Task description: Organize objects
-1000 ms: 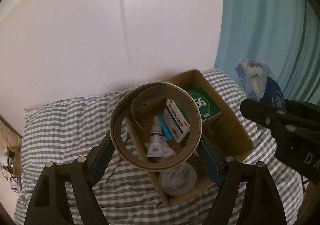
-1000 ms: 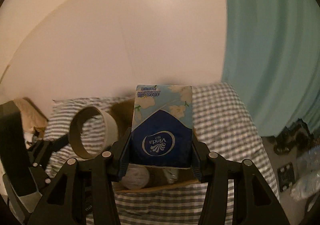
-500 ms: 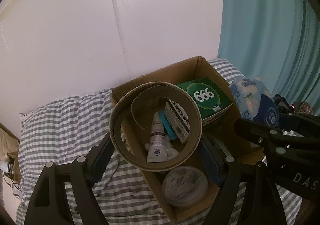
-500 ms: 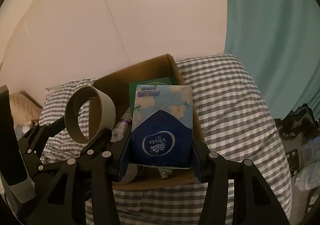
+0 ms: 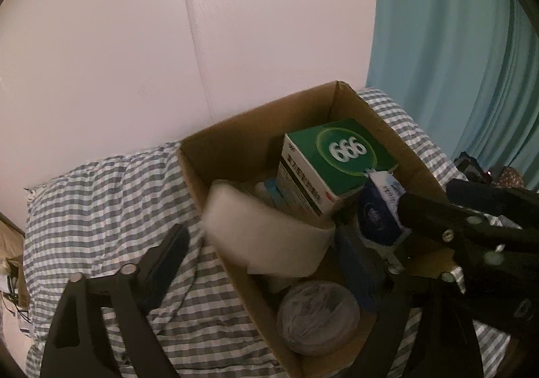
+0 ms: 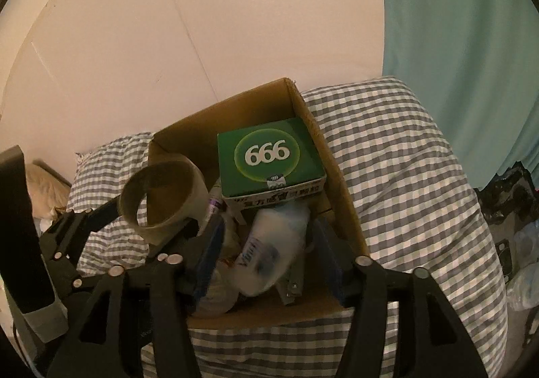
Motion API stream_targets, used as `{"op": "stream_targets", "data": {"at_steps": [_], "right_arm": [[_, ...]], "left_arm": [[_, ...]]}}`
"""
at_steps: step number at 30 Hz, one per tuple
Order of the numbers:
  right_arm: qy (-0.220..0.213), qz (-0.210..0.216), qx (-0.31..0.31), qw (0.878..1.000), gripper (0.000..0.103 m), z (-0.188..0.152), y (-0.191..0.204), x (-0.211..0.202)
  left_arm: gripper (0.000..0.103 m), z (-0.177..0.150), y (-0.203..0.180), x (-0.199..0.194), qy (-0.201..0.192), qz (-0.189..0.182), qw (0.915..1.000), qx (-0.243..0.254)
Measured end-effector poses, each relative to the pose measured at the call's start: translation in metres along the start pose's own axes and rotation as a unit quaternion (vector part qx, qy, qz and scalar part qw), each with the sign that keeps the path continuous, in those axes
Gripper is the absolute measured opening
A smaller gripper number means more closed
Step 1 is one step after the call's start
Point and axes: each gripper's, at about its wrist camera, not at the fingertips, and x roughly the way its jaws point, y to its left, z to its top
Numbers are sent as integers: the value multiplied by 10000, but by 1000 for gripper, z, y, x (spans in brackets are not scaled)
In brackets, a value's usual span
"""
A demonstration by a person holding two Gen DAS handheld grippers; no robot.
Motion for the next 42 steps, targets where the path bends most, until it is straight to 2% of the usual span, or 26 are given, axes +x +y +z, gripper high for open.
{"op": "stream_targets", "data": {"at_steps": [8, 12, 16, 20, 23, 29, 32, 35, 38, 41, 42], "right_arm": [[-274, -173, 131, 9994, 71, 3, -5, -22], [-405, -358, 54, 9985, 75, 6, 2, -45], [-778, -595, -266, 9948, 81, 11, 21, -89], [-1433, -763, -472, 9856, 83, 11, 41, -150], [-1865, -961, -512, 9764, 91, 4, 52, -189], [-2183, -1237, -1028, 9625, 98, -17, 71, -235], [-2317, -1241, -1060, 9590, 103, -27, 71, -243], [-2393, -957, -927, 9618, 103, -38, 63, -238], [-2331, -699, -724, 9672, 103, -47, 54, -217], [-2276, -742, -772, 9679, 103, -60, 47, -194], [-2289, -799, -784, 9670, 103, -65, 45, -187]], "left_arm": [[97, 8, 13, -25, -28, 57, 9998, -209], [103, 19, 27, -67, -334, 107, 9988, -336], [103, 27, 41, -111, -700, 102, 9965, -455], [103, 31, 56, -159, -1057, 121, 9928, -557], [103, 28, 69, -196, -1240, 150, 9901, -642], [103, 9, 81, -252, -1768, 449, 9808, -694], [103, -7, 79, -261, -1936, 605, 9767, -699], [103, -24, 75, -254, -1974, 749, 9746, -746], [103, -42, 71, -243, -2057, 916, 9701, -911], [103, -62, 67, -228, -2205, 949, 9648, -1072], [103, -69, 64, -224, -2341, 990, 9607, -1112]]}}
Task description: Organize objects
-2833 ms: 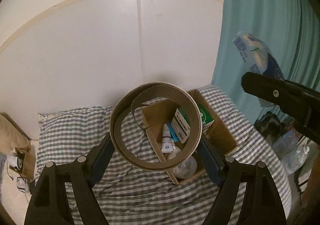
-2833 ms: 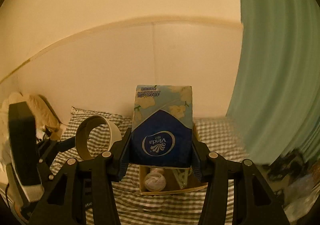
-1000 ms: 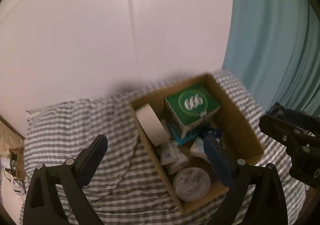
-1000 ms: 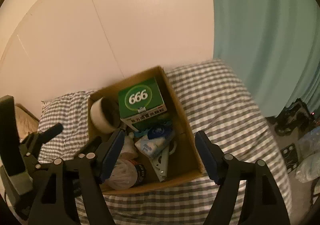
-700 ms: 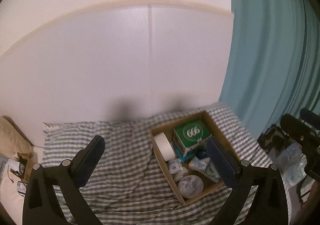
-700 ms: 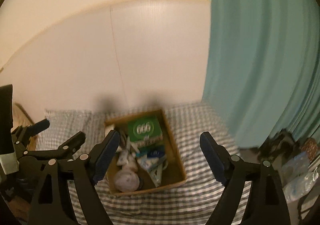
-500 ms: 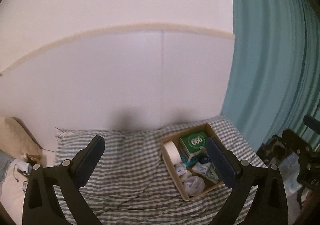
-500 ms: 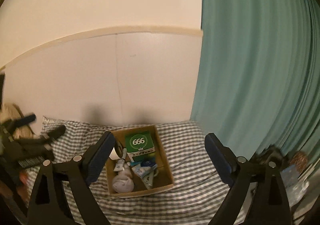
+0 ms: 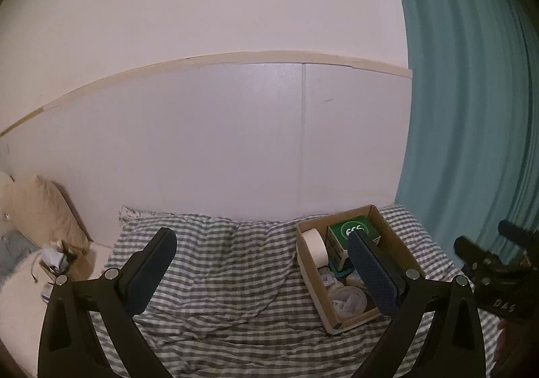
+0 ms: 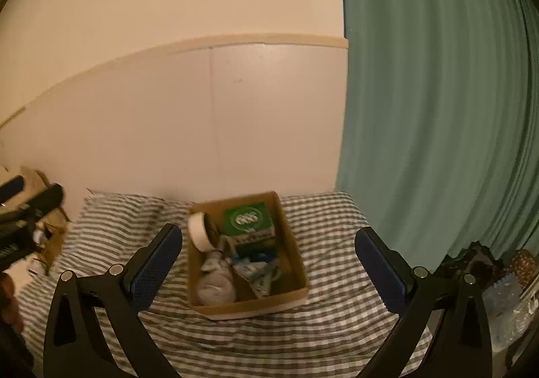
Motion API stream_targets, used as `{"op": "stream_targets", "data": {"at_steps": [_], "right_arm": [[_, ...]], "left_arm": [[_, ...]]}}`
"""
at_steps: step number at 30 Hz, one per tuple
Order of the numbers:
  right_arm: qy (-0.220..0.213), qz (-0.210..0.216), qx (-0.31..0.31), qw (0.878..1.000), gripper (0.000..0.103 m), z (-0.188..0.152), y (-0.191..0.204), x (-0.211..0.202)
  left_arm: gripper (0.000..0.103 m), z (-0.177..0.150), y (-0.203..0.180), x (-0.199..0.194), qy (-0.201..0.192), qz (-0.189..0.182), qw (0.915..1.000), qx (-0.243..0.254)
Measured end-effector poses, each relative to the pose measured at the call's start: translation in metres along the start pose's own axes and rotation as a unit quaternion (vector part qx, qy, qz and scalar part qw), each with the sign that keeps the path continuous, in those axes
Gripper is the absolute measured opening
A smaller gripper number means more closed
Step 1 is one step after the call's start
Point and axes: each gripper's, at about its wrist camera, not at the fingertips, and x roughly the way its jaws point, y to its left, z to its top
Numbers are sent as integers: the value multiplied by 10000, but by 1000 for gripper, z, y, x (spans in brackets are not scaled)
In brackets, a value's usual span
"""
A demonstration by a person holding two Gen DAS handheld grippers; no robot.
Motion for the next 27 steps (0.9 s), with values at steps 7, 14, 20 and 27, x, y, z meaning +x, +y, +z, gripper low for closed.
{"op": "stream_targets", "data": {"at_steps": [7, 14, 20, 27], "right_arm": [[99, 93, -190, 9997, 103, -32, 4, 24], [-11, -4, -345, 9994, 103, -37, 10, 25], [57, 41, -328, 9994, 103, -39, 11, 30], [96, 58, -293, 9995, 103, -41, 9, 32]], "left_arm": [[103, -21, -15, 15, 40, 81, 9993, 365], [103, -36, -2, 26, 415, -71, 9991, 49], [103, -41, 3, 24, 437, 20, 9990, 80], [103, -44, -1, 26, 483, -1, 9987, 146]]}}
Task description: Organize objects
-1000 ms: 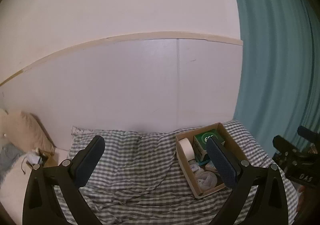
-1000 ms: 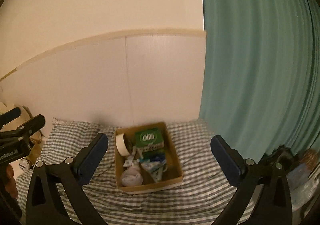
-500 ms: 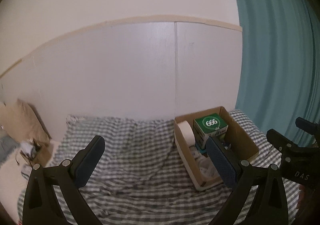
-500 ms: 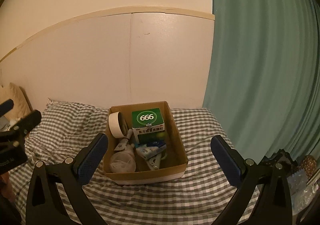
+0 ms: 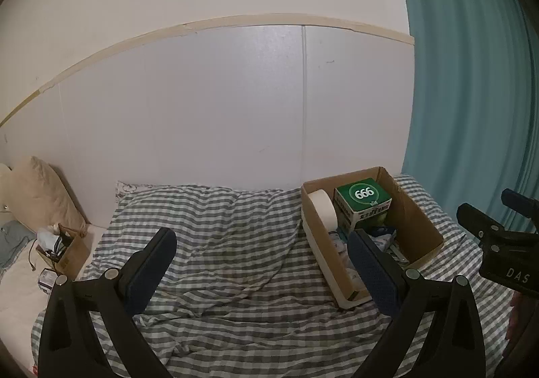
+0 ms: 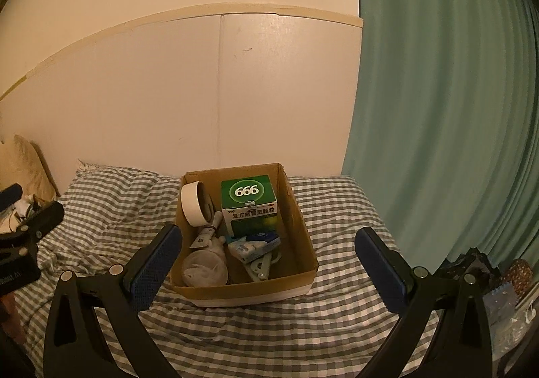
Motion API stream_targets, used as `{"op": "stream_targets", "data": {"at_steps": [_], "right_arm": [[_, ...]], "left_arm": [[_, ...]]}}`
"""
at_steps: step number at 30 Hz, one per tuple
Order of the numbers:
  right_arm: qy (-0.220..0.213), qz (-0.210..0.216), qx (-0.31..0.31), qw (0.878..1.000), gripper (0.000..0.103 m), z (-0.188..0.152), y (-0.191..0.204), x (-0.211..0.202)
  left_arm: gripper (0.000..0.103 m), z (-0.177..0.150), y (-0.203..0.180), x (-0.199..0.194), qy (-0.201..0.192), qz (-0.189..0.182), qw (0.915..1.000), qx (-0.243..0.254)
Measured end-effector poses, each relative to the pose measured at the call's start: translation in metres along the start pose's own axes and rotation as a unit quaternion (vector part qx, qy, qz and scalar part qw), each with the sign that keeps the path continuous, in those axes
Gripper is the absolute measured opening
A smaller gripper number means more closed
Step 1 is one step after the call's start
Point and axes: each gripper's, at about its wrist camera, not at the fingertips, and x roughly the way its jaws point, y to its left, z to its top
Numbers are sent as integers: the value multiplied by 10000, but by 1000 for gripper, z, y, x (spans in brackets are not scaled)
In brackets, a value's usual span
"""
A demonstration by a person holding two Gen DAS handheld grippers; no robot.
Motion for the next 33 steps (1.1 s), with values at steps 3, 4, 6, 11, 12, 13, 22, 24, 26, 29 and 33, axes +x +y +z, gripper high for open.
{"op": "stream_targets", "data": {"at_steps": [3, 4, 6, 11, 12, 13, 22, 24, 26, 29, 33], "right_arm": [[-31, -8, -60, 10000, 103, 0, 1, -1], [-38, -22, -77, 10000, 103, 0, 2, -1], [-55, -18, -106, 9999, 103, 0, 2, -2], [-114, -31, -146, 9998, 103, 0, 3, -4], [-125, -38, -160, 9998, 103, 0, 3, -5], [-130, -42, -171, 9998, 103, 1, 4, -5], [-161, -56, -255, 9995, 103, 3, 6, -6], [-175, -61, -244, 9995, 103, 3, 7, -8], [-190, -39, -226, 9996, 103, 3, 6, -8], [-195, -42, -236, 9995, 103, 4, 8, -9], [-141, 36, -210, 9997, 103, 4, 9, -7]], "left_arm": [[103, 0, 0, 0, 11, -8, 10000, -13], [103, 0, 0, 0, 20, -8, 10000, -14], [103, 0, 0, -1, 29, -50, 10000, -11], [103, -2, 0, 0, 61, -42, 10000, -15], [103, -2, 0, 0, 83, -41, 10000, -26], [103, -2, 0, 1, 94, -43, 9999, -37], [103, -4, 3, 1, 78, 24, 10000, -28], [103, -5, 5, 2, 95, 21, 9999, -31], [103, -6, 6, 3, 121, 18, 9999, -10], [103, -8, 6, 5, 176, 42, 9998, 36], [103, -9, 5, 3, 158, 59, 9998, 81]]}}
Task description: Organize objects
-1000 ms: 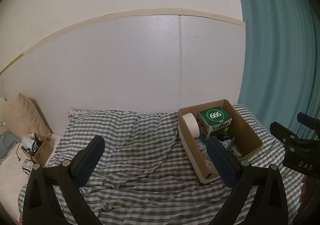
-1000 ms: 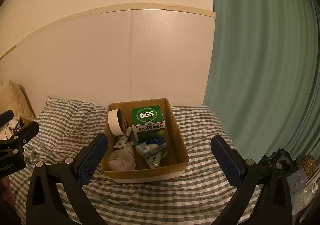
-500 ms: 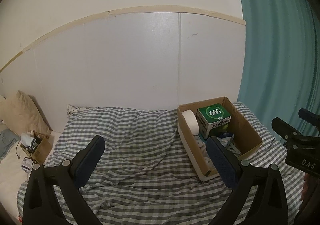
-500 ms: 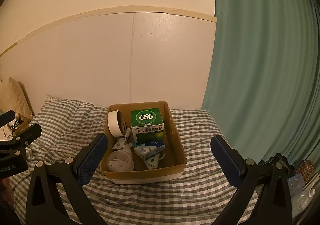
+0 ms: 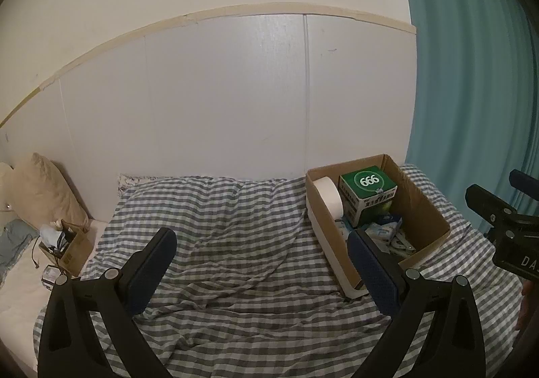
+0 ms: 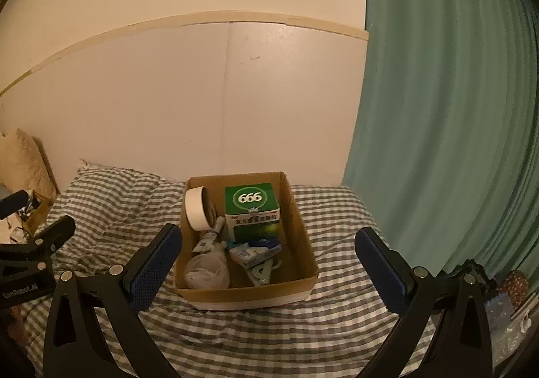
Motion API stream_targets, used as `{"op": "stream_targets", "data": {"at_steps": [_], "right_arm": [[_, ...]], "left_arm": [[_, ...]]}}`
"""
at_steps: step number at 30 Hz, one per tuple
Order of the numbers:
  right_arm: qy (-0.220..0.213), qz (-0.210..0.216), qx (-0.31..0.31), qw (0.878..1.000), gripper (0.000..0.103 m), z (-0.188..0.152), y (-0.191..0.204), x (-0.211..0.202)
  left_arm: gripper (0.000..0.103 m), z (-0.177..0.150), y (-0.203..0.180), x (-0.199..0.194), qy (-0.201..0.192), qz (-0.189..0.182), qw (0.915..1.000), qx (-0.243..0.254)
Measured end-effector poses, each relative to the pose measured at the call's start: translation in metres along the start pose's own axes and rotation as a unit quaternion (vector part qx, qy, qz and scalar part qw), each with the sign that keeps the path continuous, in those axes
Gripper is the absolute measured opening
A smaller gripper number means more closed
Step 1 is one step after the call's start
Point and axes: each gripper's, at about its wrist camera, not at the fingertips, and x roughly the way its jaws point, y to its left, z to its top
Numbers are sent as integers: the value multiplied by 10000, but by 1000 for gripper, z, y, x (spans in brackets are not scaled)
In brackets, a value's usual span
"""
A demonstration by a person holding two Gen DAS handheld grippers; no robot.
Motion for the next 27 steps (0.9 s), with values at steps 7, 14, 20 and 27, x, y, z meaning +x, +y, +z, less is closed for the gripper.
{"op": "stream_targets", "data": {"at_steps": [7, 14, 20, 27], "right_arm": [[-19, -23, -46, 10000, 103, -1, 1, 1], [-21, -14, -19, 10000, 103, 0, -2, 2], [15, 1, -76, 10000, 103, -1, 0, 4], [-29, 28, -114, 9999, 103, -1, 2, 1]], "left_arm": [[103, 1, 0, 0, -6, -35, 10000, -10], [103, 1, 1, 0, -39, -4, 10000, -8], [103, 4, 7, -3, -94, -66, 9998, -170], [103, 4, 8, -3, -64, -10, 9998, -208]]}}
